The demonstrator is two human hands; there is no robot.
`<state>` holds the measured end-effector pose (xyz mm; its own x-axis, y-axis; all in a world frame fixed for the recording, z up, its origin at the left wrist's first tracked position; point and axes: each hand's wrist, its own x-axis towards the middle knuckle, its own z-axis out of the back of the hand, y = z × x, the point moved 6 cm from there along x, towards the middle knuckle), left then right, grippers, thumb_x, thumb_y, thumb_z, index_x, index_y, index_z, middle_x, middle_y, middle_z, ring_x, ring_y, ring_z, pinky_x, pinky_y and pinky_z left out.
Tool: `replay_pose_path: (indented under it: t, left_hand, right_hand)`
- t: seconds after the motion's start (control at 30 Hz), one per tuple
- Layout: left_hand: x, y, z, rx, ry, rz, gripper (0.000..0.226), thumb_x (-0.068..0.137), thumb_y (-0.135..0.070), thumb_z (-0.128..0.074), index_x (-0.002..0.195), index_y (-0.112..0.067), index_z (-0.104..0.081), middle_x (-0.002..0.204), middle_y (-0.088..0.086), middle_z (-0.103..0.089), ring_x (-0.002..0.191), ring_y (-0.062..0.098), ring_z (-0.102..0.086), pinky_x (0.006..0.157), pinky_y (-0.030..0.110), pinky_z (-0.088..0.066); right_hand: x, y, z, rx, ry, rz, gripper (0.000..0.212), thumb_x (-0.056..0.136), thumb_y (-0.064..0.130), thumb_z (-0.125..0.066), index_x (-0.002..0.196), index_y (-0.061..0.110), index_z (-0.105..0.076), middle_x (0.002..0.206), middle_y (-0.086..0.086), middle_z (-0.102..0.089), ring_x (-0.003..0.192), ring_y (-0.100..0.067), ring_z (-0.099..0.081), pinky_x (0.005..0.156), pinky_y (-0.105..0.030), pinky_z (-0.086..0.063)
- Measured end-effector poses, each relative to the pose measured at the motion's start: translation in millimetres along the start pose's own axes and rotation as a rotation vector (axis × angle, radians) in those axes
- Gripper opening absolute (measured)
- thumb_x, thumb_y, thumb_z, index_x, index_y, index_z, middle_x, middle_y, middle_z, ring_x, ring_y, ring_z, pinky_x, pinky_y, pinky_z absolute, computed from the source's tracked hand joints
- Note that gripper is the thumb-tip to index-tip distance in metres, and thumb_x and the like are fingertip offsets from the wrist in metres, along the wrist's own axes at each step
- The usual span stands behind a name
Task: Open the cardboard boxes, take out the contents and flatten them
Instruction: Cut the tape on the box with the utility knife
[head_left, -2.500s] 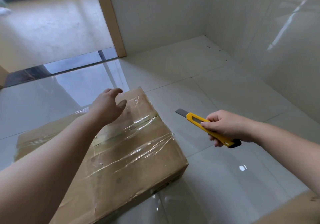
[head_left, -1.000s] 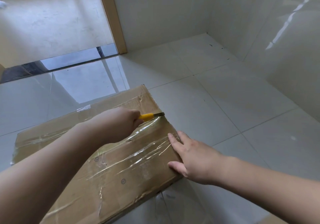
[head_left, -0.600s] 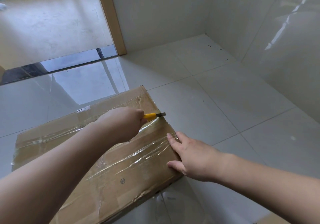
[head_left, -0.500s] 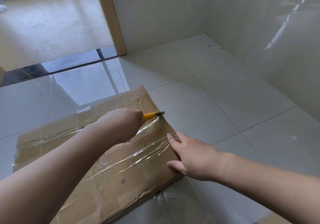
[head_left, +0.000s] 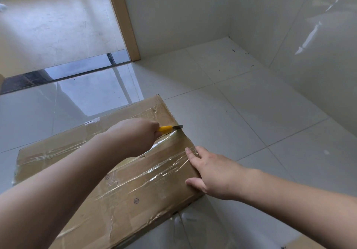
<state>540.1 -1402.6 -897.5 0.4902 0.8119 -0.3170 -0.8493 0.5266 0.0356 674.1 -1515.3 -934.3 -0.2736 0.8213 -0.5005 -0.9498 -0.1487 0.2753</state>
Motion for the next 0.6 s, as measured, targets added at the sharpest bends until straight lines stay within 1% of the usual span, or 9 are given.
replay_pose_path:
  t: [0.03,0.17,0.23,0.33,0.47,0.6]
  left_hand:
    - [0.7,-0.7,0.7,0.012,0.006,-0.001,0.027,0.101,-0.042,-0.033,0.092,-0.024,-0.051,0.074,-0.007,-0.054,0.067,0.011,-0.053,0.068,0.03,-0.053]
    - [2.3,1.2,3.1,0.012,0.019,0.007,0.024,0.101,-0.041,-0.034,0.089,-0.025,-0.048,0.073,-0.008,-0.051,0.062,0.008,-0.048,0.056,0.022,-0.039]
    - [2.0,1.9,2.5,0.002,0.019,0.015,0.023,0.101,-0.039,-0.035,0.089,-0.025,-0.048,0.073,-0.008,-0.051,0.062,0.008,-0.048,0.053,0.021,-0.036]
    - [0.2,2.6,0.4,-0.02,0.02,0.027,0.021,0.101,-0.038,-0.037,0.089,-0.025,-0.049,0.074,-0.007,-0.053,0.062,0.008,-0.048,0.051,0.02,-0.035]
    - [-4.9,8.4,2.4,-0.004,0.023,0.041,0.023,0.101,-0.04,-0.035,0.088,-0.026,-0.048,0.075,-0.006,-0.053,0.063,0.01,-0.049,0.055,0.024,-0.04]
    - [-12.3,14.8,-1.3,0.024,0.043,0.06,0.022,0.101,-0.042,-0.032,0.09,-0.027,-0.045,0.075,-0.007,-0.052,0.063,0.009,-0.048,0.055,0.024,-0.038]
  right_hand:
    - [0.3,0.2,0.2,-0.005,0.003,-0.002,0.079,0.097,0.051,-0.042,0.154,0.017,0.0,0.155,-0.012,-0.014,0.132,-0.034,-0.038,0.106,-0.036,-0.035]
    - [2.3,0.1,0.8,-0.029,0.013,-0.006,0.079,0.096,0.052,-0.042,0.154,0.016,-0.001,0.154,-0.011,-0.017,0.131,-0.033,-0.04,0.105,-0.036,-0.037]
    - [2.3,-1.1,0.4,-0.034,0.02,-0.006,0.079,0.096,0.053,-0.042,0.154,0.017,-0.001,0.154,-0.011,-0.017,0.132,-0.032,-0.039,0.105,-0.035,-0.037]
    - [1.0,-2.5,0.1,-0.041,0.019,-0.005,0.079,0.096,0.054,-0.041,0.154,0.018,-0.001,0.153,-0.009,-0.018,0.13,-0.031,-0.041,0.104,-0.035,-0.037]
    - [2.5,-2.3,0.4,-0.054,0.016,0.0,0.08,0.095,0.055,-0.041,0.154,0.018,-0.001,0.15,-0.008,-0.023,0.127,-0.03,-0.043,0.103,-0.034,-0.039]
    - [3.0,-2.3,0.8,-0.062,0.017,0.003,0.08,0.095,0.055,-0.042,0.154,0.018,-0.003,0.151,-0.008,-0.023,0.129,-0.03,-0.042,0.105,-0.035,-0.038]
